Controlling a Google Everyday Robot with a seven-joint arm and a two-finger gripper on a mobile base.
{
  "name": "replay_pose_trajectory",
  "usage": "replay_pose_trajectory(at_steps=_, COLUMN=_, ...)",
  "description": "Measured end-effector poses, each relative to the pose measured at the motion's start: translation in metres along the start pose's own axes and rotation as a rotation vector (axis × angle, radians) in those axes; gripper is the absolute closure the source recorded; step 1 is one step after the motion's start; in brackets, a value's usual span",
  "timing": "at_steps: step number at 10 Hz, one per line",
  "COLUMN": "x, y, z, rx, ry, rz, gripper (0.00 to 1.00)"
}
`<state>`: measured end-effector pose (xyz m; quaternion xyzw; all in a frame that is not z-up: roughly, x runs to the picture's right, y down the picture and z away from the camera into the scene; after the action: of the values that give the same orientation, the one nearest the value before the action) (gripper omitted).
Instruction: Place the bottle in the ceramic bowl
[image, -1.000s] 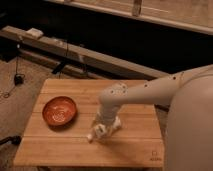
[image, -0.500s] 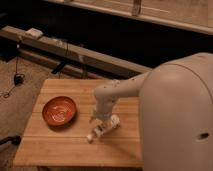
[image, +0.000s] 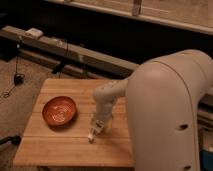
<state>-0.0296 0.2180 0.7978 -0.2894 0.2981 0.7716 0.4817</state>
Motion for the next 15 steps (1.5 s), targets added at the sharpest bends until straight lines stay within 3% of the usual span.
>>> replay_pose_trajectory(at_steps=4, x=0.001, y=-0.001, z=0.012, rx=0.026, ry=0.011, rz=-0.019, gripper=0.35)
replay_pose_trajectory(at_steps=7, x=-0.004, y=0.01, z=0.018, rx=0.017, ry=-0.013, rz=-0.069, gripper=0.37)
replay_pose_trajectory(at_steps=13, x=-0.015, y=0.016, z=0.011, rx=0.026, ry=-0.106, rz=-0.186, gripper=0.95)
replay_pose_trajectory(at_steps=15, x=-0.012, y=0.025, z=-0.011, rx=0.022, ry=-0.127, rz=-0.223, gripper=1.0)
